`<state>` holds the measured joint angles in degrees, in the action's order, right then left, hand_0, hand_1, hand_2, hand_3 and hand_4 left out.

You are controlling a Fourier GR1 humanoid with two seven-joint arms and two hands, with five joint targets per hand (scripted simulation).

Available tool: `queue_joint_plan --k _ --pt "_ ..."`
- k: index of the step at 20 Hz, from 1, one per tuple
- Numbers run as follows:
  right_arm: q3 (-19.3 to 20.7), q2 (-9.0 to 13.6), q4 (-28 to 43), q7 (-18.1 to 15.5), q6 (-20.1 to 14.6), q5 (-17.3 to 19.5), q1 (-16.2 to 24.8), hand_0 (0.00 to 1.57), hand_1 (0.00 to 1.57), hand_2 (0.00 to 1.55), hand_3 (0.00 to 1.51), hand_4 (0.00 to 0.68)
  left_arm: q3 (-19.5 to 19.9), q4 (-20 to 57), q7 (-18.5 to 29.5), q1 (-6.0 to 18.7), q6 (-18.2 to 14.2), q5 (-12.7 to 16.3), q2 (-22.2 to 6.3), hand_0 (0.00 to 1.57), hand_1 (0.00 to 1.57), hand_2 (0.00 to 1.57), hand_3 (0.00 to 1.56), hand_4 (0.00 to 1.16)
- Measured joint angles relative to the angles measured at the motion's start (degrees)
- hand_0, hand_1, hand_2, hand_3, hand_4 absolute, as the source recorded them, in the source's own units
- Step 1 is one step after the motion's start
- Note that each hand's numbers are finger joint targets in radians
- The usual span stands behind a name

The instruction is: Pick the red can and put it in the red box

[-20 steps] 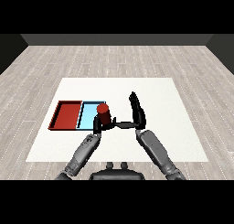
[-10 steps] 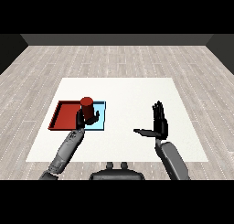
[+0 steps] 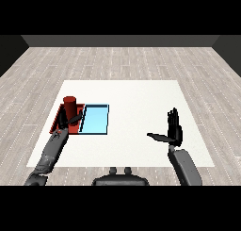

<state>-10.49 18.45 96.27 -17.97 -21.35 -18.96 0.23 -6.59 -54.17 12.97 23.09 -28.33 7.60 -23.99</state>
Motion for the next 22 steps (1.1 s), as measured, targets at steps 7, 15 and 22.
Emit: queue_joint_plan --k 7,15,22 --pt "0.9 -0.7 -6.1 0.3 0.2 1.5 -2.6 0.00 0.00 0.00 0.00 0.000 3.3 22.9 1.4 11.0 1.4 -3.0 -0.7 1.57 1.57 1.56 1.50 1.05" --pt "3.2 -2.1 -12.6 -1.4 2.5 -0.1 -6.3 0.00 0.00 0.00 0.00 0.000 3.4 42.0 -3.2 17.8 -0.1 -6.6 0.6 0.59 0.59 0.63 0.41 0.78" --pt "3.9 -3.6 -17.3 -3.5 2.5 0.6 -8.5 0.00 0.00 0.00 0.00 0.000 6.4 48.9 -5.9 17.9 -0.5 -4.9 -0.1 1.49 1.49 1.34 0.00 0.65"
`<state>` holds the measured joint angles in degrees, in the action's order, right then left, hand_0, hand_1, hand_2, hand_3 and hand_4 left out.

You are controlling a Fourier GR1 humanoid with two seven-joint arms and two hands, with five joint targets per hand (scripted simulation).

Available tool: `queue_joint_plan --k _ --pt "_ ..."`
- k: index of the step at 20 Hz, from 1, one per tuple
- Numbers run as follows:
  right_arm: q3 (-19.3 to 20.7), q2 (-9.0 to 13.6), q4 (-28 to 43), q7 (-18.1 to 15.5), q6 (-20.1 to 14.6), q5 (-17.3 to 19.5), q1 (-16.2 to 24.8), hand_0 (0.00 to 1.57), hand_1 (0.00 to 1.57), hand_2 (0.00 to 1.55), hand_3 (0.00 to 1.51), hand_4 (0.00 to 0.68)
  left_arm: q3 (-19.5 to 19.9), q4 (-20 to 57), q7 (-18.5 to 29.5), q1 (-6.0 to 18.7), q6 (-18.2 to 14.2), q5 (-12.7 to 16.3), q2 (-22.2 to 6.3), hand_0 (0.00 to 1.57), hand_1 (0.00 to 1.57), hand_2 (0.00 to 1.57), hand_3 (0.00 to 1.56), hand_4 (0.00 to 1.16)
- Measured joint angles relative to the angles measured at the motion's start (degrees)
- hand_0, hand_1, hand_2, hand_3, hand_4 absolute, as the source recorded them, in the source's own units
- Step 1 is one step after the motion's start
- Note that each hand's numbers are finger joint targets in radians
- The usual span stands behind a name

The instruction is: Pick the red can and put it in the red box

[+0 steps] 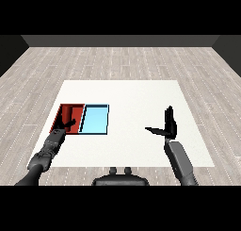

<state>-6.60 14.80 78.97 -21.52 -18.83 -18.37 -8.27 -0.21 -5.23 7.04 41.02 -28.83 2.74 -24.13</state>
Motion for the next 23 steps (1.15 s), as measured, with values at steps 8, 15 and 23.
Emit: queue_joint_plan --k 8,15,23 --pt "1.3 -0.6 -0.8 -1.4 1.2 -0.6 -0.5 0.00 0.00 0.00 0.00 0.000 -0.2 3.1 -3.3 0.6 7.2 -0.7 -2.6 0.00 0.00 0.00 0.00 0.00" --pt "2.0 -0.9 -0.5 -1.9 2.7 -1.3 -0.8 0.00 0.00 0.00 0.00 0.000 2.1 -0.5 2.9 0.6 6.0 1.1 -2.3 0.00 0.00 0.00 0.00 0.00" --pt "0.7 -0.9 3.2 -2.1 4.9 -1.1 0.7 0.00 0.00 0.00 0.00 0.000 7.3 -11.6 18.1 -0.5 14.6 7.1 -1.1 0.00 0.00 0.00 0.00 0.00"
